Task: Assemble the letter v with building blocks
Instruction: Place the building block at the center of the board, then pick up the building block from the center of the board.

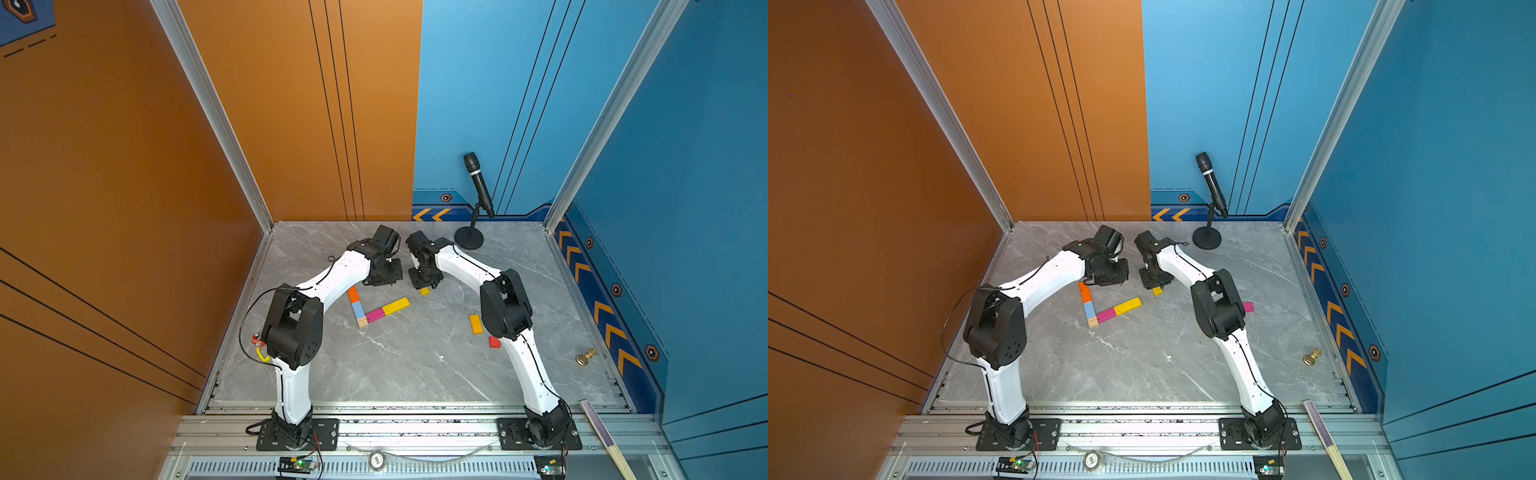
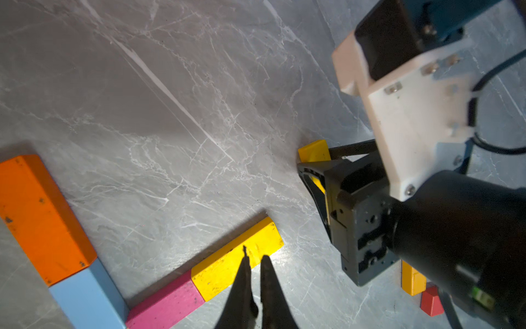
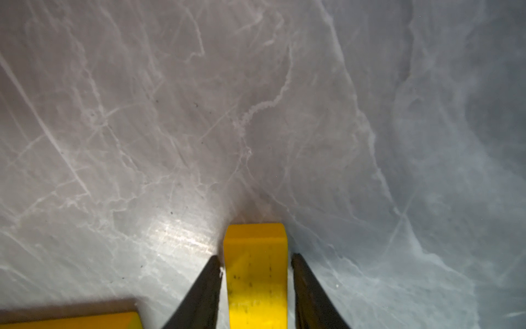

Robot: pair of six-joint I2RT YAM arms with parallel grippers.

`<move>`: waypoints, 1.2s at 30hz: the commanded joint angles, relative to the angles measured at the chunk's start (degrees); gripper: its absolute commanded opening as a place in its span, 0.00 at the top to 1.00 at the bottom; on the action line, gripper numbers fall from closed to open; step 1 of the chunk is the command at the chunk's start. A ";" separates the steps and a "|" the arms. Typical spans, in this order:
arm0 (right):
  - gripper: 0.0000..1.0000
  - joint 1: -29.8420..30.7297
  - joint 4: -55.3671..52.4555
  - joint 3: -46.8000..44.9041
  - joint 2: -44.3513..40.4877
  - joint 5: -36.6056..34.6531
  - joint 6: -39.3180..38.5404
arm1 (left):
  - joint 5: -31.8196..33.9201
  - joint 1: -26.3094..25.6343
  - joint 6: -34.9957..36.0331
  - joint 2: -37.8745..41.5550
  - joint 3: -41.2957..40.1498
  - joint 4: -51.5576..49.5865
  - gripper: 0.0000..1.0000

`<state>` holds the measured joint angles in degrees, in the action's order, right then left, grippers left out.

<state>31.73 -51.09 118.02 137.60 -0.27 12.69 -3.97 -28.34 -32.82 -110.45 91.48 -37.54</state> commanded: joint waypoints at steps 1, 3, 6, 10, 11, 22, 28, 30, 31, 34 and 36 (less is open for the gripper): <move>0.53 0.00 -2.27 1.68 0.92 -0.70 0.49 | 0.54 0.48 -0.56 2.80 -0.87 0.01 0.89; 0.45 -0.01 -2.35 1.94 0.78 -0.42 0.99 | 0.42 0.57 -0.41 2.86 -0.88 -0.01 0.89; 0.32 -0.08 -2.45 2.51 0.26 0.23 1.64 | 0.35 0.56 -0.40 2.96 -0.85 -0.03 0.89; 0.09 -0.78 -2.33 3.27 -1.66 2.09 2.99 | 0.27 0.69 -0.16 3.26 -0.95 0.03 0.89; 0.07 -1.08 -2.05 3.27 -2.59 2.59 3.28 | 0.36 0.66 -0.10 3.38 -1.00 0.00 0.89; 0.06 -6.65 -0.34 -9.24 -20.26 4.00 5.24 | -1.05 0.78 0.47 4.03 -1.39 1.45 0.89; 0.07 -6.85 -0.29 -25.78 -31.38 -0.48 4.93 | -2.18 0.32 0.56 3.52 -1.47 2.03 0.90; 0.08 -6.84 -0.39 -30.48 -33.65 -1.56 5.73 | -2.26 0.08 0.65 3.62 -1.65 2.01 0.91; 0.08 -6.76 -0.30 -32.97 -34.64 -2.18 6.06 | -2.14 -0.04 0.65 3.58 -1.81 2.03 0.91; 0.09 -6.94 -0.03 -39.05 -36.53 -3.26 8.12 | -2.20 -0.48 0.58 3.86 -2.15 2.04 0.91; 0.10 -6.85 0.60 -42.13 -37.40 -3.79 9.38 | -1.95 -0.92 0.36 4.01 -2.43 2.19 0.91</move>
<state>24.84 -50.09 78.91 102.32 -1.41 19.22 -5.10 -28.58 -32.77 -107.72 90.26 -35.38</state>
